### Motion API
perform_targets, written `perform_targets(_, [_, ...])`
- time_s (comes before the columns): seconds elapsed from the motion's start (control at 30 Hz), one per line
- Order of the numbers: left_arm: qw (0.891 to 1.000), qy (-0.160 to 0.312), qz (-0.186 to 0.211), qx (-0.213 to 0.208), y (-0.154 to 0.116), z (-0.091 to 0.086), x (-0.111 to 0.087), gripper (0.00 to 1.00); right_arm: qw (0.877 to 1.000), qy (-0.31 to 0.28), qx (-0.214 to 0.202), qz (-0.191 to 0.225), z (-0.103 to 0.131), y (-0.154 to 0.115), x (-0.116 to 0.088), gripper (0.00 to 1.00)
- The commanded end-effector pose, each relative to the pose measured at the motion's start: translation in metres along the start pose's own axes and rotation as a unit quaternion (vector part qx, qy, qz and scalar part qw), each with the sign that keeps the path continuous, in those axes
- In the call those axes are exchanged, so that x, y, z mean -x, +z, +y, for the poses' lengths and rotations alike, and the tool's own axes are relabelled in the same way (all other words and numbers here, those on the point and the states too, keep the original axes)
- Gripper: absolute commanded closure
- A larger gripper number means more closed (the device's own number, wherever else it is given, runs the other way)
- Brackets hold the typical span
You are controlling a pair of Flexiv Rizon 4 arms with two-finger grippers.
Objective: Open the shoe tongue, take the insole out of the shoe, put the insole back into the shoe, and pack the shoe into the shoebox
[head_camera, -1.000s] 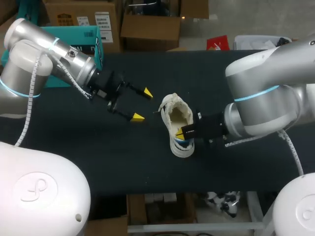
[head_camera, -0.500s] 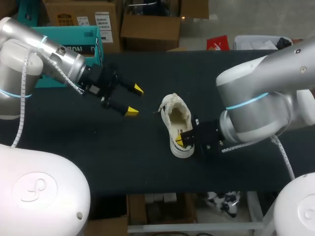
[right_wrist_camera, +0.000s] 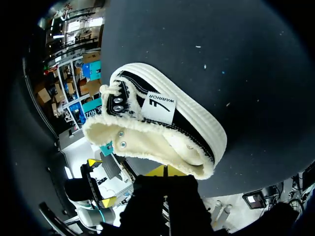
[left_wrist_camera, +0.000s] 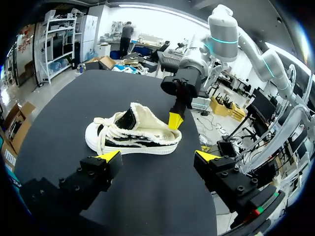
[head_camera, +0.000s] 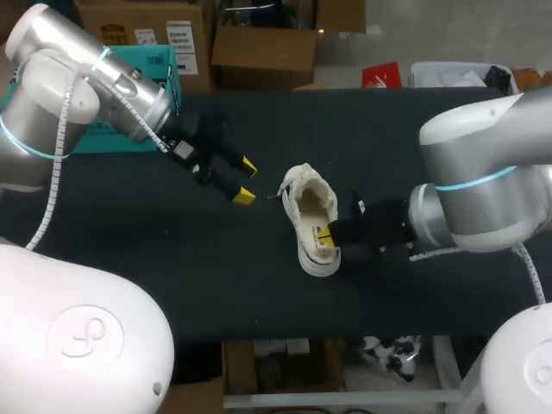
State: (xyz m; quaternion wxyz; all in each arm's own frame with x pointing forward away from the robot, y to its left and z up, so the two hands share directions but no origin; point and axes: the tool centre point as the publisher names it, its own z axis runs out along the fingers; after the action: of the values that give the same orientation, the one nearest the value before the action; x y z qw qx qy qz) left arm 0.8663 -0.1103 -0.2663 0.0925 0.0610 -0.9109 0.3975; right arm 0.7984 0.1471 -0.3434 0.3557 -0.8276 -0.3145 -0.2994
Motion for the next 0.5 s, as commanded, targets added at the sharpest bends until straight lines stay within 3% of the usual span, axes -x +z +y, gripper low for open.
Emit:
perform_targets(0.03, [0.999,-0.008,-0.015,0.043,0.004,-0.008,-0.006,0.00,0.998,-0.002,-0.065,-0.008,0.012,-0.054,-0.005,0.00])
perform_targets(0.3, [0.999,-0.014,-0.019,0.036,0.007,-0.008,-0.007,0.00,0.998,-0.002,-0.065,-0.008,0.012,-0.054,-0.005,0.00])
perform_targets(0.33, [0.999,-0.015,-0.011,0.036,0.014,-0.006,-0.010,0.00,0.997,-0.012,-0.080,-0.014,0.019,-0.050,0.000,0.00])
perform_targets(0.4, [0.998,-0.040,-0.042,0.039,0.022,-0.006,-0.015,0.00,0.991,-0.037,-0.129,-0.025,0.030,-0.054,0.001,0.00])
perform_targets(0.47, [0.996,-0.059,-0.053,0.041,0.026,-0.007,-0.022,0.00,0.987,-0.056,-0.145,-0.045,0.036,-0.063,-0.002,0.00])
perform_targets(0.5, [0.995,-0.068,-0.058,0.050,0.028,-0.007,-0.025,0.00,0.981,-0.079,-0.173,-0.050,0.039,-0.068,-0.003,0.00])
